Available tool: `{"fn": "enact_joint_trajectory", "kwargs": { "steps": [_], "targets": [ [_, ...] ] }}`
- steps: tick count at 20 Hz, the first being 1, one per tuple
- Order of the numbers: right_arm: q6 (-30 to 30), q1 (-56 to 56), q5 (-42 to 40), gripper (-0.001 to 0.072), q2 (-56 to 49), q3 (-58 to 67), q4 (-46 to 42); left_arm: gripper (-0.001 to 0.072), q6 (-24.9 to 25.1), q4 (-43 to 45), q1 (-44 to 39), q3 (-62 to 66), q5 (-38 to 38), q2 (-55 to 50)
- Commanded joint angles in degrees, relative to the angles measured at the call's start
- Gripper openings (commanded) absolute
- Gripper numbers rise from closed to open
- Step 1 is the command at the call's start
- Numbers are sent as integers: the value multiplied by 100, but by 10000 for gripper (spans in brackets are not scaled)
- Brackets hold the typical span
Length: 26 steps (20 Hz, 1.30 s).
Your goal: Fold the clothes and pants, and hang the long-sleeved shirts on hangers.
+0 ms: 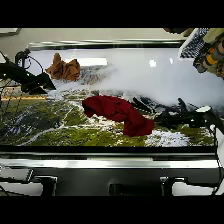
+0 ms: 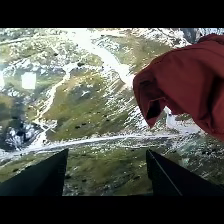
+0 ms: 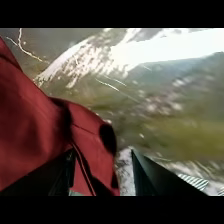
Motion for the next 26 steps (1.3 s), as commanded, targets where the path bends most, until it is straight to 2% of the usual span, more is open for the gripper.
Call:
{"fn": "enact_joint_trajectory", "kwargs": {
  "steps": [1,3,4,6,9,12,15,21,23,24,25,26],
  "targets": [
    [-264,313,-164,431,-245,-57,229,565,350,-2,4,-2,199,-31],
    [-262,529,-293,417,-295,-57,212,566,577,-7,7,-55,422,-33],
    [-258,577,-382,359,-295,-57,201,565,619,-11,7,-160,564,-33],
    [-195,592,-435,23,-295,-57,208,565,881,-164,7,-573,892,-35],
    [-44,590,-205,24,-293,-57,201,565,1187,-726,7,-1598,1919,-59],
    [153,590,94,24,-293,-57,203,562,1797,-2188,-39,-2455,2686,-380],
    [282,590,295,24,-293,-57,201,542,2225,-2990,-240,-2638,2769,-949],
    [452,590,483,24,-293,-57,251,527,2326,-3056,-509,-2634,2855,-1521],
    [450,590,520,24,-262,-57,264,439,2326,-3069,-507,-2632,2949,-1521],
    [448,590,518,24,-221,-57,264,424,2326,-3128,-507,-2634,3001,-1521],
    [448,590,501,24,-162,-57,264,307,2326,-3213,-507,-2632,3042,-1521],
    [444,590,461,24,-81,-57,262,228,2326,-3351,-507,-2634,3077,-1521]
  ]
}}
